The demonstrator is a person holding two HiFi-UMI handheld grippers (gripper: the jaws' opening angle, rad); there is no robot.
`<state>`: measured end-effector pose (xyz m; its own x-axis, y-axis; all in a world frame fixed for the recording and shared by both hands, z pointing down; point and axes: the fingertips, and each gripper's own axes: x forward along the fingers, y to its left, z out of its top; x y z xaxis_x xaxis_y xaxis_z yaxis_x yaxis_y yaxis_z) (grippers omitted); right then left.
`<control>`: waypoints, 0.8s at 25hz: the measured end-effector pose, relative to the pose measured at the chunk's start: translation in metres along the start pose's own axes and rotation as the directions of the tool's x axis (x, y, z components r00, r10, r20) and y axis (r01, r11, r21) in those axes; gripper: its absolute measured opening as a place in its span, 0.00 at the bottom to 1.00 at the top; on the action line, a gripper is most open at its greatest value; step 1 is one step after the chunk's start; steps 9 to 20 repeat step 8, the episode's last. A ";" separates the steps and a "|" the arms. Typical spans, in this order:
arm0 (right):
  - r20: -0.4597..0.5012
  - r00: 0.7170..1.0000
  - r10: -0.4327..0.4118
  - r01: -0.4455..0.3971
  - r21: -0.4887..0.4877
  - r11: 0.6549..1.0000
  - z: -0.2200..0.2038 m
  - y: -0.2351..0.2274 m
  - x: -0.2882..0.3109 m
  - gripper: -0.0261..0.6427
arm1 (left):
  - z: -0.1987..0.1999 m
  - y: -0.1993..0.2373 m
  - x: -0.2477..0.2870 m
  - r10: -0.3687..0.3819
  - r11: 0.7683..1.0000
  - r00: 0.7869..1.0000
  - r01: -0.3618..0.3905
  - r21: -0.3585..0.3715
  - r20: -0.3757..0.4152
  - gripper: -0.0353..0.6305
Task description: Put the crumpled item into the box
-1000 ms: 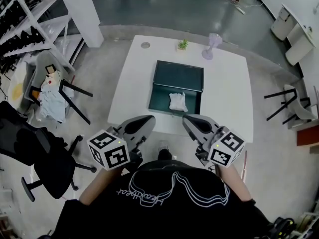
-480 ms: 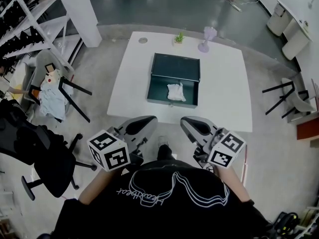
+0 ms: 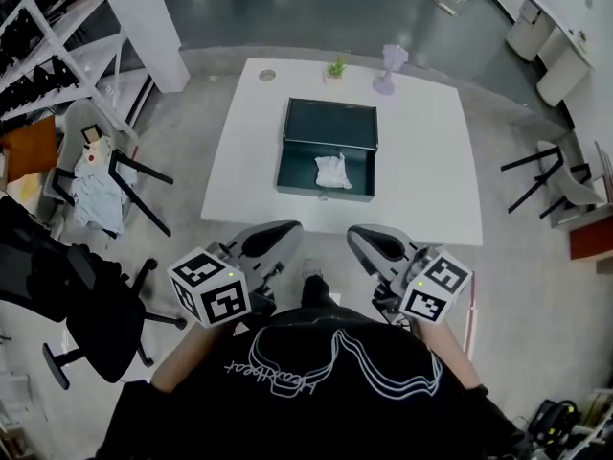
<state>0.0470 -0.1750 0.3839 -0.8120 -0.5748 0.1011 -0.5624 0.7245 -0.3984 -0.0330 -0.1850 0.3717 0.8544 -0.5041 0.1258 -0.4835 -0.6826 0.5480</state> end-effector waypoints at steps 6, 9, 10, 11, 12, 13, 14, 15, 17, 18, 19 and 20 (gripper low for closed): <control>-0.011 1.000 -0.010 0.010 0.006 1.000 -0.003 -0.012 0.004 0.04 | -0.002 0.010 0.009 0.003 1.000 1.000 -0.003 -0.012 -0.012 0.06; -0.015 1.000 -0.011 0.011 0.007 1.000 -0.004 -0.017 0.007 0.04 | -0.002 0.015 0.012 0.006 1.000 1.000 -0.006 -0.016 -0.015 0.06; -0.015 1.000 -0.011 0.011 0.007 1.000 -0.004 -0.017 0.007 0.04 | -0.002 0.015 0.012 0.006 1.000 1.000 -0.006 -0.016 -0.015 0.06; -0.015 1.000 -0.011 0.011 0.007 1.000 -0.004 -0.017 0.007 0.04 | -0.002 0.015 0.012 0.006 1.000 1.000 -0.006 -0.016 -0.015 0.06; -0.015 1.000 -0.011 0.011 0.007 1.000 -0.004 -0.017 0.007 0.04 | -0.002 0.015 0.012 0.006 1.000 1.000 -0.006 -0.016 -0.015 0.06; -0.015 1.000 -0.011 0.011 0.007 1.000 -0.004 -0.017 0.007 0.04 | -0.002 0.015 0.012 0.006 1.000 1.000 -0.006 -0.016 -0.015 0.06; -0.015 1.000 -0.011 0.011 0.007 1.000 -0.004 -0.017 0.007 0.04 | -0.002 0.015 0.012 0.006 1.000 1.000 -0.006 -0.016 -0.015 0.06; -0.015 1.000 -0.011 0.011 0.007 1.000 -0.004 -0.017 0.007 0.04 | -0.002 0.015 0.012 0.006 1.000 1.000 -0.006 -0.016 -0.015 0.06; -0.015 1.000 -0.011 0.011 0.007 1.000 -0.004 -0.017 0.007 0.04 | -0.002 0.015 0.012 0.006 1.000 1.000 -0.006 -0.016 -0.015 0.06; -0.015 1.000 -0.011 0.011 0.007 1.000 -0.004 -0.017 0.007 0.04 | -0.002 0.015 0.012 0.006 1.000 1.000 -0.006 -0.016 -0.015 0.06; -0.015 1.000 -0.011 0.011 0.007 1.000 -0.004 -0.017 0.007 0.04 | -0.002 0.015 0.012 0.006 1.000 1.000 -0.006 -0.016 -0.015 0.06; -0.015 1.000 -0.011 0.011 0.007 1.000 -0.004 -0.017 0.007 0.04 | -0.002 0.015 0.012 0.006 1.000 1.000 -0.006 -0.016 -0.015 0.06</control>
